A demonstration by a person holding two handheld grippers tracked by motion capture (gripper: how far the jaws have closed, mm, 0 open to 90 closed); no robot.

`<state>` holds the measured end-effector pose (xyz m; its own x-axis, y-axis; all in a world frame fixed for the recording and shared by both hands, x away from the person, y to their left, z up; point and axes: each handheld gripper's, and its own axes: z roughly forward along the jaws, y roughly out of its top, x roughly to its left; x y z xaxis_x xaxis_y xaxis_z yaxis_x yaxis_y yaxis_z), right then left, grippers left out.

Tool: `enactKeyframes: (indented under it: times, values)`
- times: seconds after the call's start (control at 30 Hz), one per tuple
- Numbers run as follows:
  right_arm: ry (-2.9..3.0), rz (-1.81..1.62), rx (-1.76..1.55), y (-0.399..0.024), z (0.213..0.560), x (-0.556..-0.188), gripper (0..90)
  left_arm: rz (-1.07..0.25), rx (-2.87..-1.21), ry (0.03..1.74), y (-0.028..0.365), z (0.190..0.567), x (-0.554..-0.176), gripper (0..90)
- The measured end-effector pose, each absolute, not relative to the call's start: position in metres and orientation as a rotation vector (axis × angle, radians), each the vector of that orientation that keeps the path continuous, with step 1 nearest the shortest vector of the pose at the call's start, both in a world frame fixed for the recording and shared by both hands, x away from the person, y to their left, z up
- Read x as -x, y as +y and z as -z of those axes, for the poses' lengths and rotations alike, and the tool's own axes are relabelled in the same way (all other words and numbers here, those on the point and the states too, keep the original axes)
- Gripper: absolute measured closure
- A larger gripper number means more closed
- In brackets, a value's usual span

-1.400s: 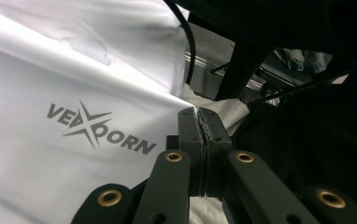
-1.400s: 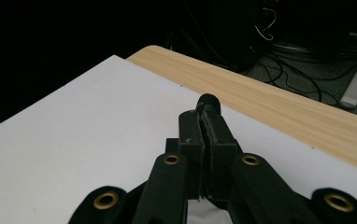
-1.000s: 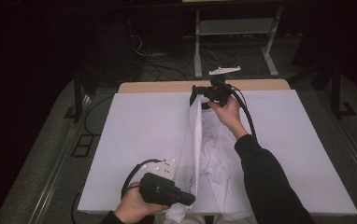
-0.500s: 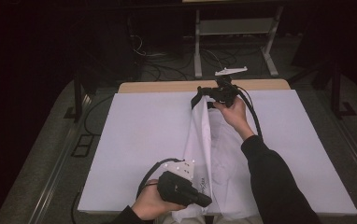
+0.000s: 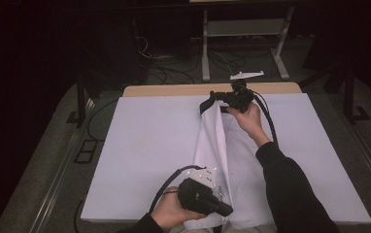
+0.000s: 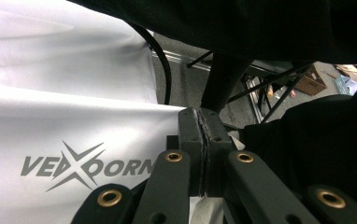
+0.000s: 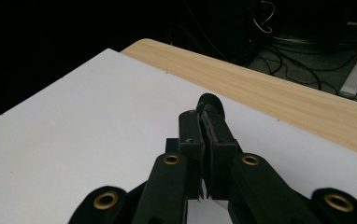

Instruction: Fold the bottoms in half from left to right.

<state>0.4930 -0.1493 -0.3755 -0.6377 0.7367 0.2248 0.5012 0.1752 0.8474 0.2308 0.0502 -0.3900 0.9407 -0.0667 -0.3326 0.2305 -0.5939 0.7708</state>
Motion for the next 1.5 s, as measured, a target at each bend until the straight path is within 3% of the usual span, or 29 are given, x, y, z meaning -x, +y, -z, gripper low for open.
enactKeyframes:
  times: [1.5]
  values:
    - [2.212,-1.487,-1.29,-0.228,0.398,-0.498,85.8,0.48,-2.161,0.141,-0.053,0.422,-0.239,87.5]
